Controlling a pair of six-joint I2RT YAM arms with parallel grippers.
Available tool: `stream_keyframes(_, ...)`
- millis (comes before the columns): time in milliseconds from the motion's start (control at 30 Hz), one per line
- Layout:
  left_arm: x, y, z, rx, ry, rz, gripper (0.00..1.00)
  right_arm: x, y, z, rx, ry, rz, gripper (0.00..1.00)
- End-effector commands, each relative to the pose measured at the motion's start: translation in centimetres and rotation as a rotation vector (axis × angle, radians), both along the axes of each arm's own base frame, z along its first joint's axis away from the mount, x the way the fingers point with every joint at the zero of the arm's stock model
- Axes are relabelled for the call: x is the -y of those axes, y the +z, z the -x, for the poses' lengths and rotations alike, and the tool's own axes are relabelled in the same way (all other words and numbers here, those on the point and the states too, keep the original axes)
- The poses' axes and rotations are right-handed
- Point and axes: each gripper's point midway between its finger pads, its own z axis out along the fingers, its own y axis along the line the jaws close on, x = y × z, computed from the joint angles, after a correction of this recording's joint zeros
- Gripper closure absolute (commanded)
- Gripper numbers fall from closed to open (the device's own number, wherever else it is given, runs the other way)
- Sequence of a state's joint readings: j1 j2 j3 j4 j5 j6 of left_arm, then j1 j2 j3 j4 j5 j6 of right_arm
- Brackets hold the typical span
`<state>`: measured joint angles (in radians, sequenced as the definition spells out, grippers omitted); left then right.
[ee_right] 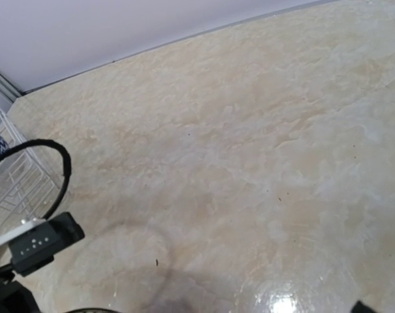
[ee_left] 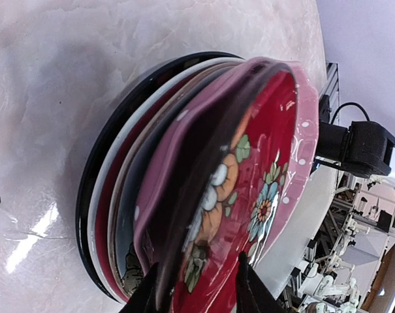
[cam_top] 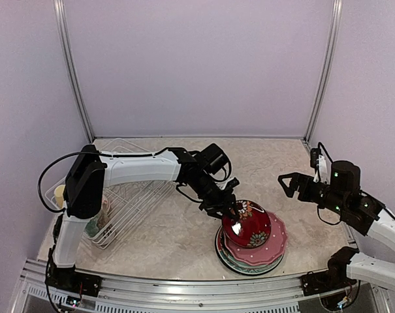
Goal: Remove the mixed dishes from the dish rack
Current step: Place the plate on the plate.
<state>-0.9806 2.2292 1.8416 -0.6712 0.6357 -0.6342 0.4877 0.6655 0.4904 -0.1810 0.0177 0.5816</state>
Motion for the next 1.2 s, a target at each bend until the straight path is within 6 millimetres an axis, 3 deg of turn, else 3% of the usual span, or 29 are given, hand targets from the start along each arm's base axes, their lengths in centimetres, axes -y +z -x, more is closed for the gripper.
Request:
stream_keyframes(0,-0.2,1.9,0.0,0.072,-0.02,0.01,0.64,0.0,-0.7,-0.2,-0.012,-0.003,-0.007,0.01)
stream_keyframes(533,-1.9,5.2,0.2,0.249,-0.036,0.005,0.24,-0.8,-0.5,-0.4,-0.03,0.017,-0.055,0.0)
stream_keyframes(867,-3.5,6.1,-0.2,0.322,-0.024,-0.024,0.18,-1.1,-0.3,-0.6,-0.035,0.023,-0.068,0.0)
stream_keyframes(1167,-7.2,7.5,-1.5,0.387,0.059,-0.072,0.14,-1.4,-0.6,-0.6,-0.038,0.038,-0.07,0.01)
